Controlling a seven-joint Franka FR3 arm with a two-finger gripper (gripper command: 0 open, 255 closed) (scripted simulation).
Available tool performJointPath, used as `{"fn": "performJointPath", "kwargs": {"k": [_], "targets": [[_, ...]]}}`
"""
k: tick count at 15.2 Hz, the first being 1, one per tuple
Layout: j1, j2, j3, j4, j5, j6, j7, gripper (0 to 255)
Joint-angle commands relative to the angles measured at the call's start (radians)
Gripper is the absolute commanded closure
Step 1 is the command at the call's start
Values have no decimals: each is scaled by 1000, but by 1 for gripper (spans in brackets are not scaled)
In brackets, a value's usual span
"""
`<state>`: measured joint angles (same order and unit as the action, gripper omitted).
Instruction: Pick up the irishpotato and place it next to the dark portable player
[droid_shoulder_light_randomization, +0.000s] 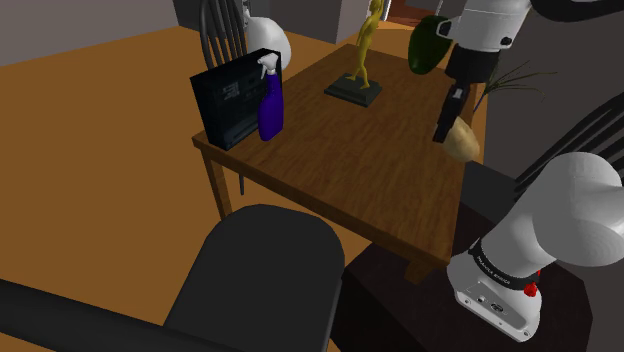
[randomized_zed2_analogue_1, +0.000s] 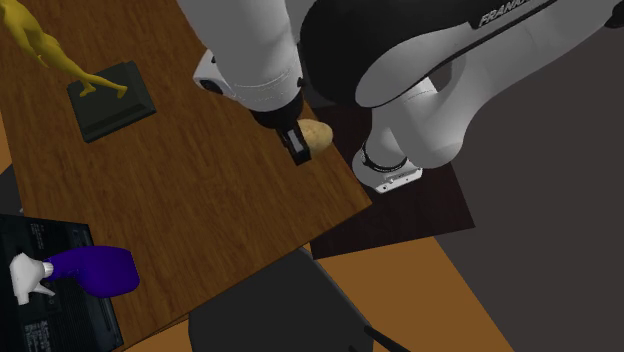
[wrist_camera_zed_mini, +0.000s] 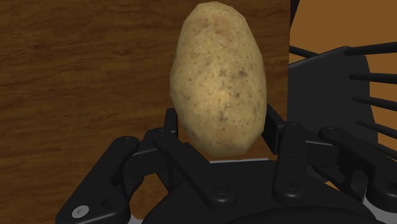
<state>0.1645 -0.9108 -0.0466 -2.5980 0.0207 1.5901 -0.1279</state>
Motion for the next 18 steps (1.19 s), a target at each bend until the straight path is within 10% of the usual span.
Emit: {"fn": "performJointPath", "kwargs": {"k": [1, 18], "targets": [[1, 4, 1, 29, 1, -25, 1, 255], [5, 66, 3, 286, 5, -221, 10, 255]]}}
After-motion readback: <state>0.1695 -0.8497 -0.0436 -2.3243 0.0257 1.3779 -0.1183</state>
